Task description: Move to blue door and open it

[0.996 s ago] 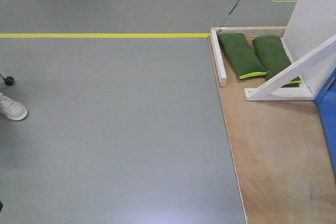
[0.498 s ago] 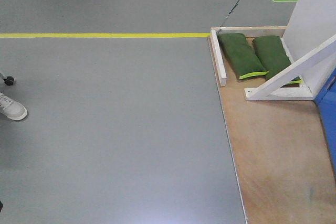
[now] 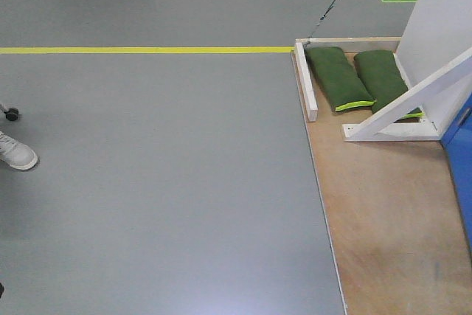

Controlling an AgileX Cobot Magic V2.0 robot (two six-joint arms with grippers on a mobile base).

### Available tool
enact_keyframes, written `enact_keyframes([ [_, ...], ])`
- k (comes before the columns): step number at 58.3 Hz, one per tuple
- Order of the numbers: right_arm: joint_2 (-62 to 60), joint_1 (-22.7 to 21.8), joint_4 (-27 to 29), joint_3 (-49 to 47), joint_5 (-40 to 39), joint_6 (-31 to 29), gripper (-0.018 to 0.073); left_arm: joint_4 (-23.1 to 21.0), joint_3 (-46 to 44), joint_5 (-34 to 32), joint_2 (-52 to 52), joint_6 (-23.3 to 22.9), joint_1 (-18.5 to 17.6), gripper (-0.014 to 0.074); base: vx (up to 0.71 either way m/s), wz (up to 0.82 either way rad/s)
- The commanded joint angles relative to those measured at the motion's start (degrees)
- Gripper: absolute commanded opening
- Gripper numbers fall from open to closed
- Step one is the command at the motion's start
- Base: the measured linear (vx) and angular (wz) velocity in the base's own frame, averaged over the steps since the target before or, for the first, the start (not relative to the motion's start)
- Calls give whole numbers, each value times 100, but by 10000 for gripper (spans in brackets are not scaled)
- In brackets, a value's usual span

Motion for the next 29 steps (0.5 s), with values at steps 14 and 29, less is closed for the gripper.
enact_keyframes([
  [14, -1260, 88, -98, -221, 437, 9, 12, -42, -152, -476, -66, -20, -36, 73, 0, 0],
  [29, -1997, 88, 167, -221, 1232, 9, 12, -42, -152, -476, -66, -20, -36, 73, 0, 0],
])
